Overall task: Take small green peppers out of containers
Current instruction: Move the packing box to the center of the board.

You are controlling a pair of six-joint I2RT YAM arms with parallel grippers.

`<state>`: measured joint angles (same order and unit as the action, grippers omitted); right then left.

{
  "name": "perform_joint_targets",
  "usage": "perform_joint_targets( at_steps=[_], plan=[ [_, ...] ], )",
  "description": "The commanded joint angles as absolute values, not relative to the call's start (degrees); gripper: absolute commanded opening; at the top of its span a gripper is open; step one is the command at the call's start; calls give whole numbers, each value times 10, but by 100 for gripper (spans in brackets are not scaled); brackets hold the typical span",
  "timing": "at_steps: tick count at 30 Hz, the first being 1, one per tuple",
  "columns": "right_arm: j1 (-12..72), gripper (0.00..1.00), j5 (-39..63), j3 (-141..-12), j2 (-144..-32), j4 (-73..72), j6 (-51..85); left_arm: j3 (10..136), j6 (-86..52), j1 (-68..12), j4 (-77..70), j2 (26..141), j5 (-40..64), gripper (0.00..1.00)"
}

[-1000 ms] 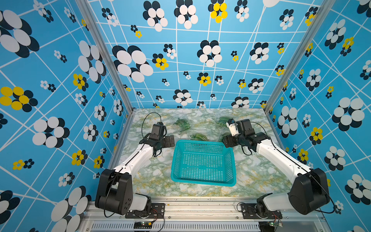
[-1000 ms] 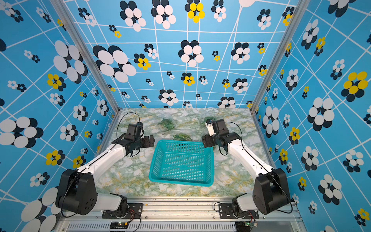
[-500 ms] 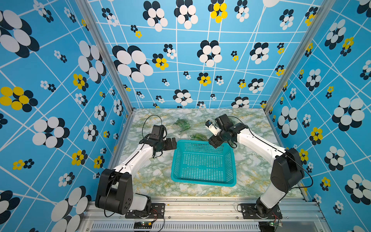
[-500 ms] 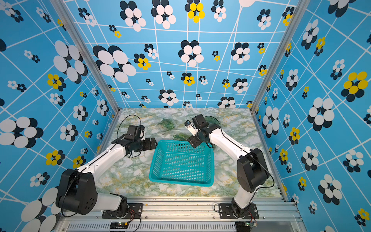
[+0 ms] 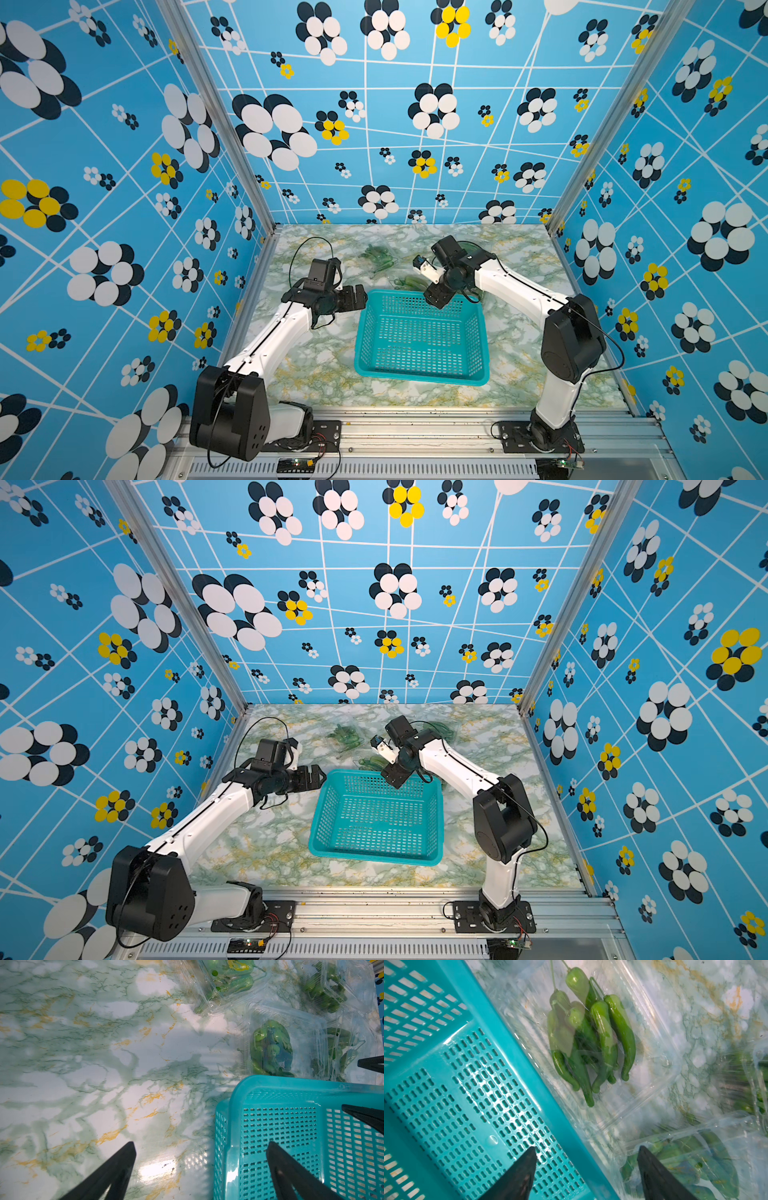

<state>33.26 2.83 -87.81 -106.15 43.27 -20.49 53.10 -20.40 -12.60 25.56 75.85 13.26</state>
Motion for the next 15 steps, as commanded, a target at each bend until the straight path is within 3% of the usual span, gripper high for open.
perform_joint_targets(
  at_steps=[1, 13, 15],
  plan=[
    [334, 77, 55, -889, -1082, 460, -213, 526, -215, -123, 268, 748, 154, 100],
    [338, 60, 17, -844, -1074, 437, -175, 513, -223, -179, 274, 795, 169, 100],
    [338, 51, 7, -830, -1071, 429, -167, 502, -229, -190, 268, 795, 170, 99]
  ],
)
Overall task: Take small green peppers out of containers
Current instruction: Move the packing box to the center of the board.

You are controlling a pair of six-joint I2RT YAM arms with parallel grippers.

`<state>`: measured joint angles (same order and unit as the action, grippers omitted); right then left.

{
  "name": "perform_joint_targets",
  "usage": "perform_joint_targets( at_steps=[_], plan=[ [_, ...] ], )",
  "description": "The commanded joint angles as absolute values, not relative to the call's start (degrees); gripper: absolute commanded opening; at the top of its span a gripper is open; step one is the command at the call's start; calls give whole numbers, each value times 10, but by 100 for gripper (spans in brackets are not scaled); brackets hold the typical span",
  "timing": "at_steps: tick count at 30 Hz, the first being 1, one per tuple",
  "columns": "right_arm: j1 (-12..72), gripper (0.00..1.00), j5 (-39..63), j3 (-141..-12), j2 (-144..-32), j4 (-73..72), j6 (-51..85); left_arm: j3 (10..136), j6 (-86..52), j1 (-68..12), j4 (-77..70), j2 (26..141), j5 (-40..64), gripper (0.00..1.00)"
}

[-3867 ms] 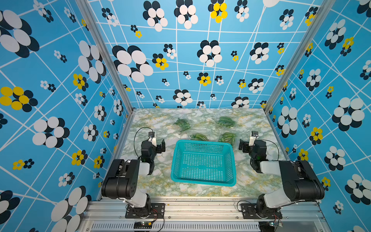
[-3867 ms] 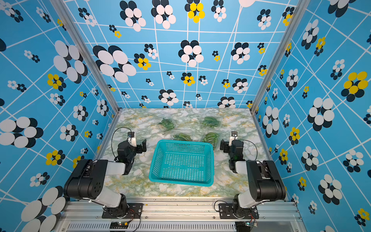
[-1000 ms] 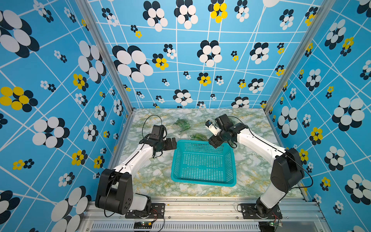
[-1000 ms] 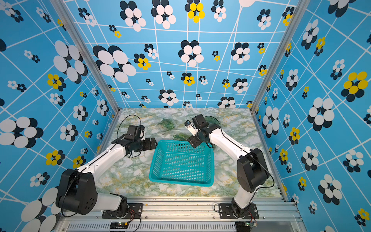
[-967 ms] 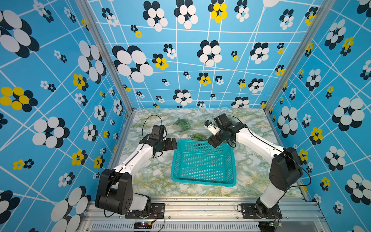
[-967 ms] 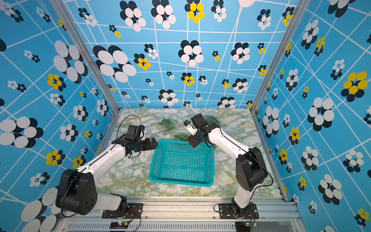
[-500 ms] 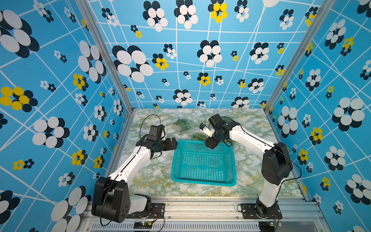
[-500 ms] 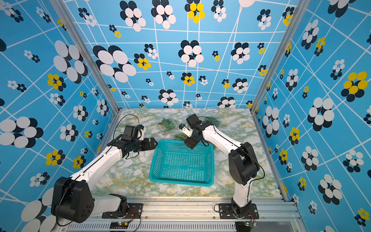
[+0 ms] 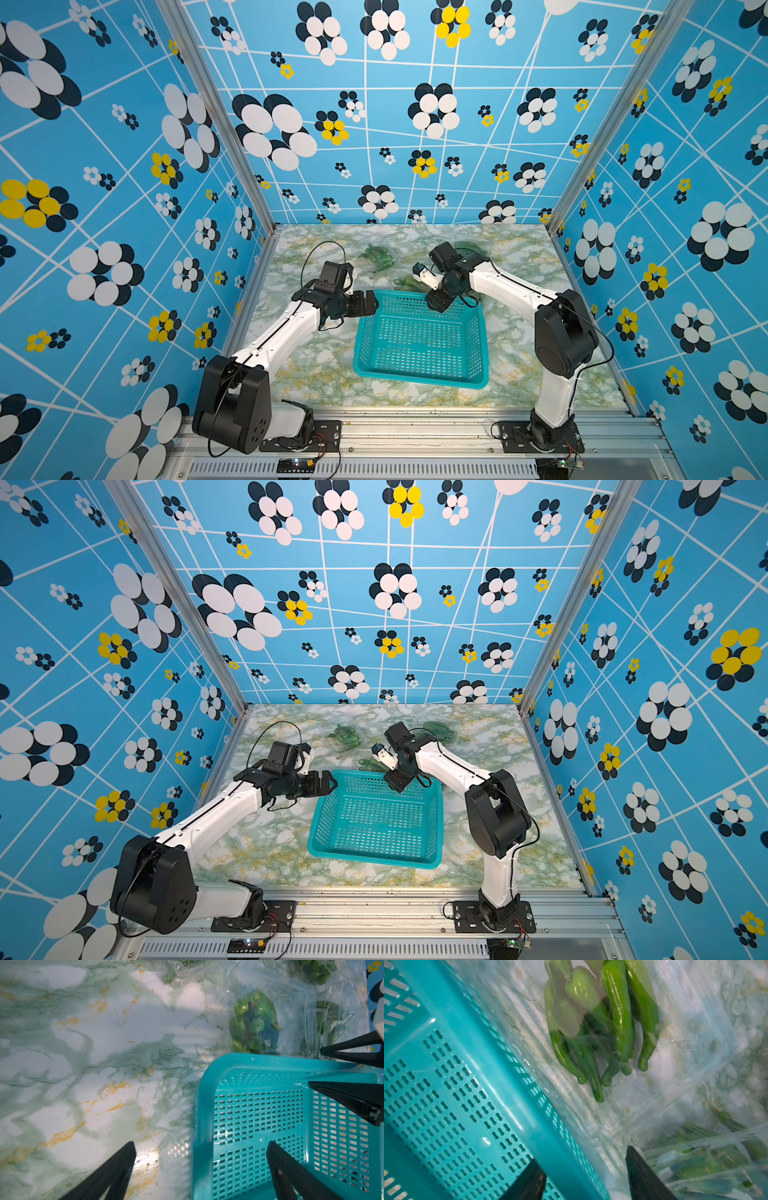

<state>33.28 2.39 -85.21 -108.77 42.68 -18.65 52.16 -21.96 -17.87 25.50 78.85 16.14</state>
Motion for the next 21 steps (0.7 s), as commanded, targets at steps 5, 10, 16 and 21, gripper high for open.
perform_joint_targets(
  at_steps=[5, 10, 16, 21],
  plan=[
    [338, 38, 0, -783, -1035, 406, -151, 499, -240, -222, 266, 795, 174, 92],
    [336, 37, -24, -739, -994, 392, -139, 503, -250, -254, 260, 814, 176, 78],
    [327, 36, -47, -726, -981, 409, -135, 513, -261, -291, 262, 832, 173, 66],
    [293, 37, -49, -716, -963, 415, -130, 523, -276, -323, 249, 850, 176, 61]
  ],
)
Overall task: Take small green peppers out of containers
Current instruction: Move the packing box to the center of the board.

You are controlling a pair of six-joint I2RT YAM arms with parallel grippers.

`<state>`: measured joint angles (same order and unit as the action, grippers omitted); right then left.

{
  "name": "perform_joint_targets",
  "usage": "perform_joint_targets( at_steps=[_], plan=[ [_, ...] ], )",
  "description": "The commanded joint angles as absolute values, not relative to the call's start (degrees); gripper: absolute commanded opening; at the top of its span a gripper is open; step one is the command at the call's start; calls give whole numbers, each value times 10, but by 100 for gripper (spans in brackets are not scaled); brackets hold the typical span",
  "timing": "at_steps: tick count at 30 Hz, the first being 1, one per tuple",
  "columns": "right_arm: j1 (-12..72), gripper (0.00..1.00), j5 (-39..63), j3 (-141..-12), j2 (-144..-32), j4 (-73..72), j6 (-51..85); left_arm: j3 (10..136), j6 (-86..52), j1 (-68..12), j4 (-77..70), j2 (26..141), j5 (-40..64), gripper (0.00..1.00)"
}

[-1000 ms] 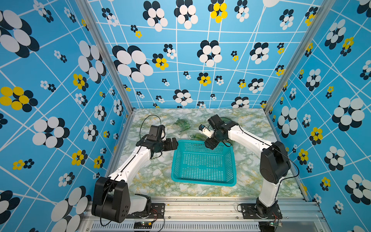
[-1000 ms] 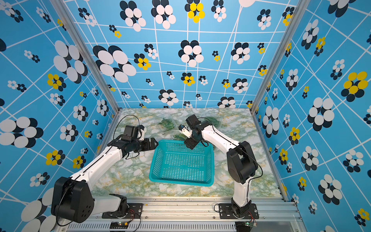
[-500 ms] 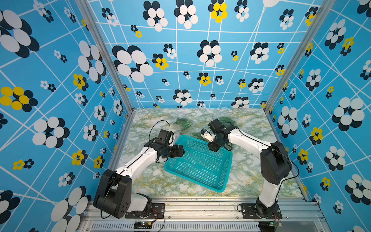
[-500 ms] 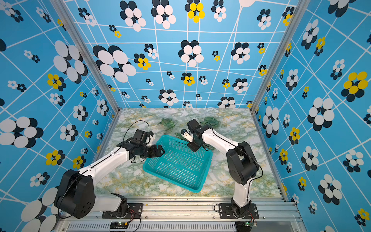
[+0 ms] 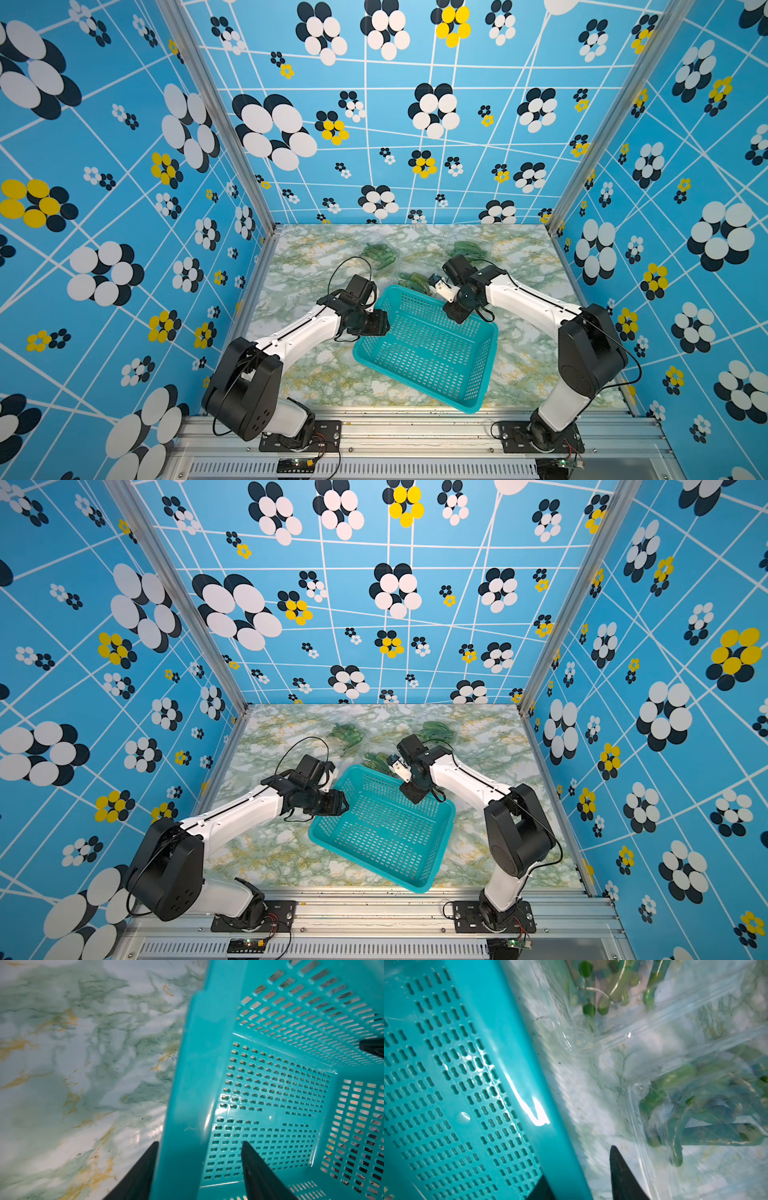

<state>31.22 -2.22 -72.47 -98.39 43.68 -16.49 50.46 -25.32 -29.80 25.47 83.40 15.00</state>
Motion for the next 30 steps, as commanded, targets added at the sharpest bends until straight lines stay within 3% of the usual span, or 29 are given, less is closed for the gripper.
perform_joint_targets(
  at_steps=[1, 9, 12, 23, 30],
  plan=[
    [286, 38, -48, -714, -959, 415, -129, 526, -278, -329, 247, 855, 175, 59],
    [258, 60, -54, -707, -914, 402, -128, 552, -326, -370, 219, 898, 173, 46],
    [247, 62, -68, -709, -912, 396, -128, 553, -350, -377, 191, 912, 187, 38],
    [227, 74, -121, -684, -831, 346, -72, 599, -439, -412, 96, 997, 194, 31],
    [223, 76, -162, -680, -808, 424, 36, 634, -490, -439, 60, 1036, 159, 28]
  ],
)
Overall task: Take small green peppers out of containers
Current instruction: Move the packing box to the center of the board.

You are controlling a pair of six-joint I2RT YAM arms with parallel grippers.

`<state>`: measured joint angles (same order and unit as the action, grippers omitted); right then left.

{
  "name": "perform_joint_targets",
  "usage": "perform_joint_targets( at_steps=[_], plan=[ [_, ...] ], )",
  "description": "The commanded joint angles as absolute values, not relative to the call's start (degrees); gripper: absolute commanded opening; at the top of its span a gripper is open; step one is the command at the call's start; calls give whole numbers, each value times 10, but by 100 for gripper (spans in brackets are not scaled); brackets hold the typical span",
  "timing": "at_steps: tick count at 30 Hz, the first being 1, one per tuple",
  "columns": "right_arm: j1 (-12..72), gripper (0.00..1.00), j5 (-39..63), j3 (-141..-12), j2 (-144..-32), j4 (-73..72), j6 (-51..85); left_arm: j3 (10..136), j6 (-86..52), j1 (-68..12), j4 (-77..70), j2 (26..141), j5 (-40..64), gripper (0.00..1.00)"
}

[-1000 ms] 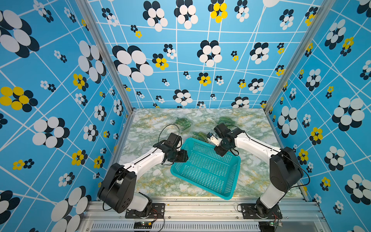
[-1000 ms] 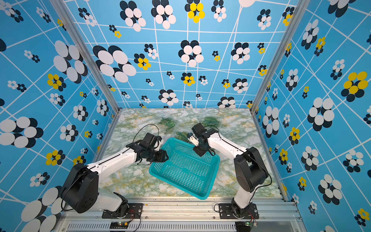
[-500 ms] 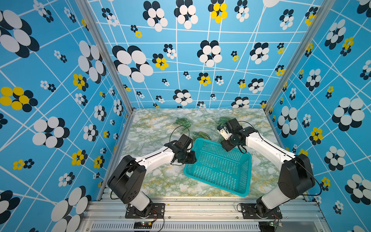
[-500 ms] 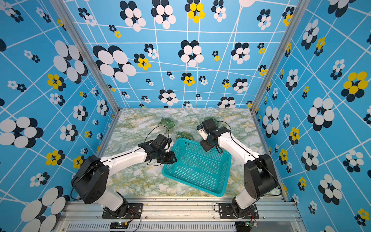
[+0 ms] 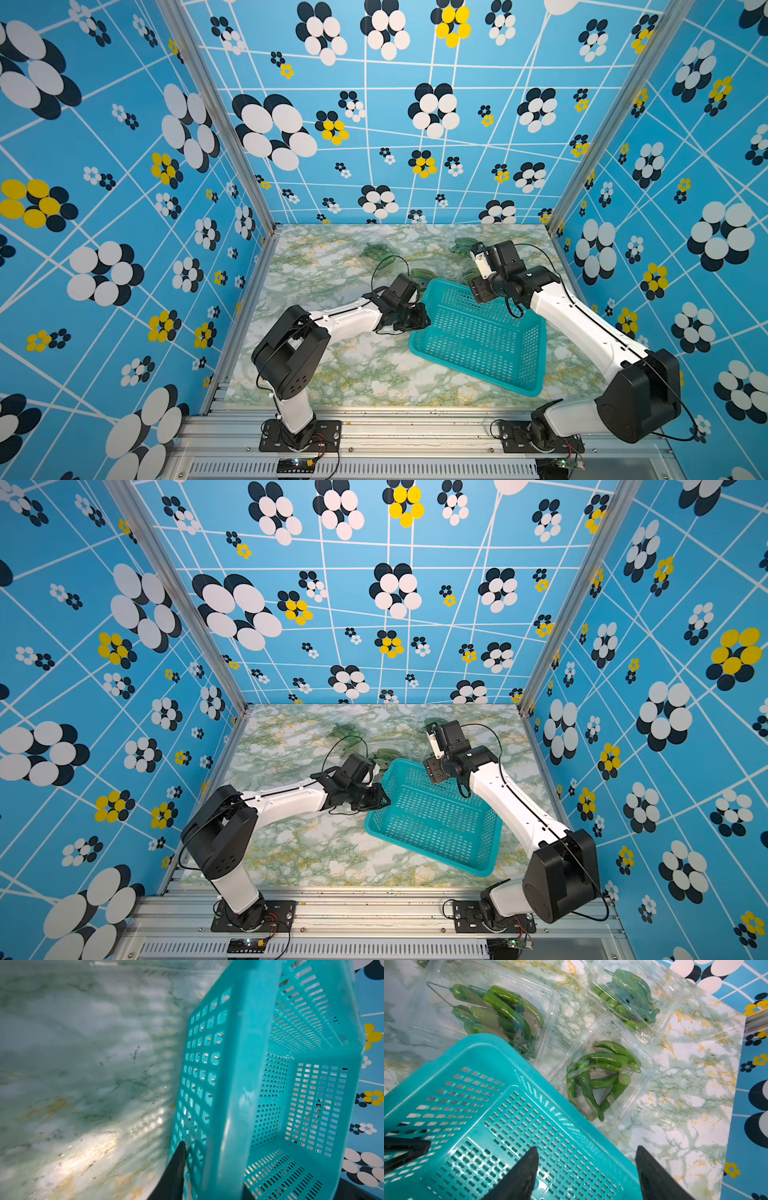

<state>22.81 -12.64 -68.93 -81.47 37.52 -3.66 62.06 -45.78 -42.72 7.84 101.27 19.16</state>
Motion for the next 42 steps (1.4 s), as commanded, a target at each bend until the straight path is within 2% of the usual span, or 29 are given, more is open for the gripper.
perform_joint_targets(
  at_steps=[1, 7, 14, 19, 29, 35, 42],
  plan=[
    [222, 76, -170, -674, -804, 432, 58, 635, -499, -441, 49, 1041, 159, 30],
    [204, 77, -190, -616, -735, 454, 172, 673, -541, -458, 9, 1090, 157, 29],
    [198, 77, -74, -512, -589, 447, 253, 683, -569, -486, -20, 1104, 126, 26],
    [197, 75, -21, -470, -543, 460, 280, 703, -578, -512, -28, 1107, 106, 28],
    [192, 79, -104, -458, -532, 476, 276, 786, -554, -537, 8, 1157, 159, 37],
    [129, 80, -79, -501, -600, 462, 230, 835, -574, -558, -13, 1203, 192, 40],
    [48, 80, -35, -588, -665, 458, 178, 894, -574, -577, -3, 1239, 168, 40]
  ],
)
